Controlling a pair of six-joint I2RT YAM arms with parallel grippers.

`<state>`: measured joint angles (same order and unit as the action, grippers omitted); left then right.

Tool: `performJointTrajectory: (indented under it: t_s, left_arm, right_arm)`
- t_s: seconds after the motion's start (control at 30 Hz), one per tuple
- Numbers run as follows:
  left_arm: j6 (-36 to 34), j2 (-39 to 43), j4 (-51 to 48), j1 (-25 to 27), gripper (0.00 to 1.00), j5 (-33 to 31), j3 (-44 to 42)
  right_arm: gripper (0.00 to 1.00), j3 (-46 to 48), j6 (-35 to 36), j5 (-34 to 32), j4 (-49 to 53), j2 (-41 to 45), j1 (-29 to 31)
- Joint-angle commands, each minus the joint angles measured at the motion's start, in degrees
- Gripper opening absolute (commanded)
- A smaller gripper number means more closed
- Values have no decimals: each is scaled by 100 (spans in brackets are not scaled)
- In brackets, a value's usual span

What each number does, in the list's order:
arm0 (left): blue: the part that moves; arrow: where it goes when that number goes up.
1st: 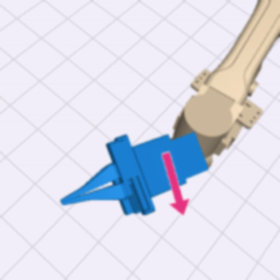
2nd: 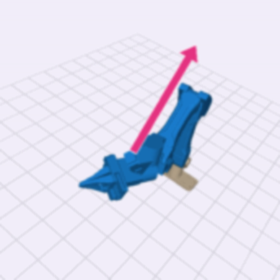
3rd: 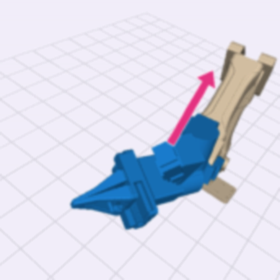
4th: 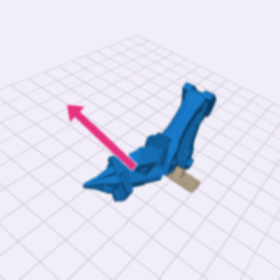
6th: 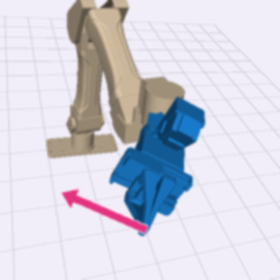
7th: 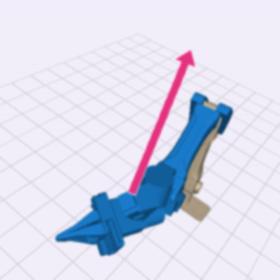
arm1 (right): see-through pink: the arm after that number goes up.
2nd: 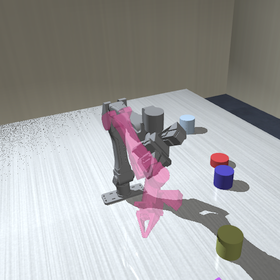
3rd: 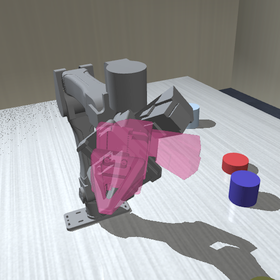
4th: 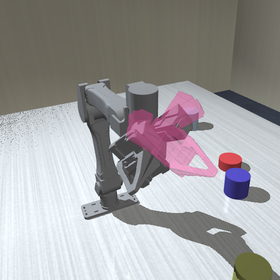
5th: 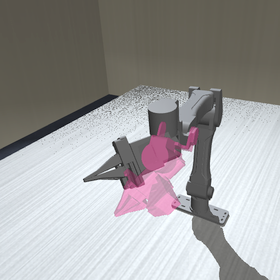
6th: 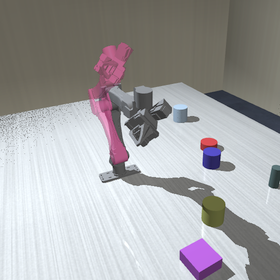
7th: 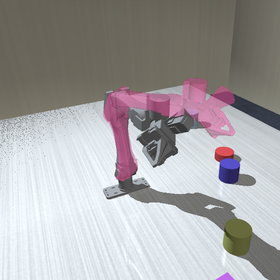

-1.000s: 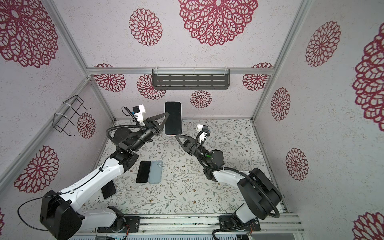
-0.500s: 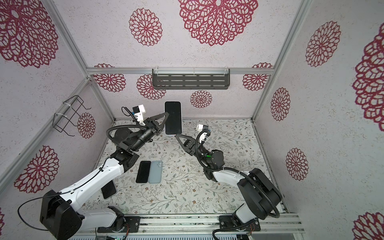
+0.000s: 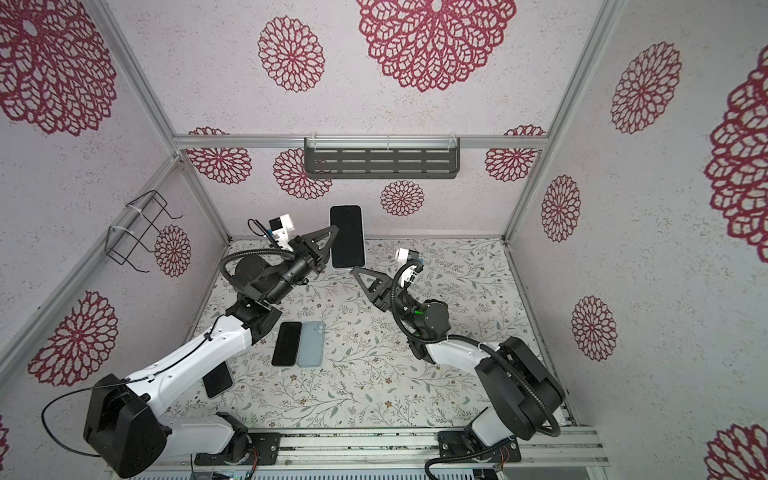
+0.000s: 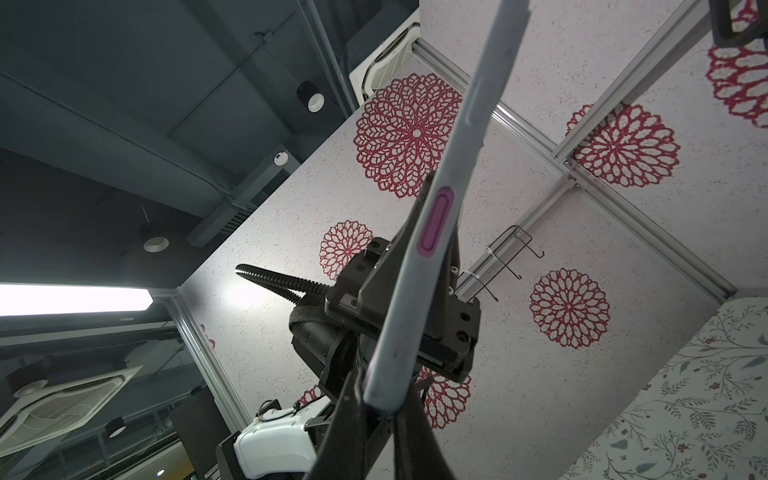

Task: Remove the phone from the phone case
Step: 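Hold the cased phone upright with the left gripper while right gripper grips the case edge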

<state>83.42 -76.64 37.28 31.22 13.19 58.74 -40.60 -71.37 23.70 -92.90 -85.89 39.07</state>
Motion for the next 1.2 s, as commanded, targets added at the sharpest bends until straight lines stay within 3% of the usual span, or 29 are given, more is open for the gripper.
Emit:
performJointTrajectory:
  t_s: [0.0,0.57,0.8,1.07,1.13,1.17]
  left_arm:
    - [731,44,989,158,0,86,76]
    - [1919,-343,2179,373,0,418,431]
    - [1867,-345,2239,523,0,572,496]
    - [1369,-117,1587,543,0,678,479]
    - [1159,-26,1269,513,0,674,392]
    - [1044,20,1058,492,0,667,343]
  right_arm:
    - [11,78,258,124,-369,211,-27]
    - [0,75,1141,716,-372,283,-250]
    - [0,-368,693,906,-373,-1,-628]
    - [0,-538,458,891,-369,10,-681]
    - [5,-493,419,876,-370,117,-681]
    - [13,-444,393,851,-371,151,-683]
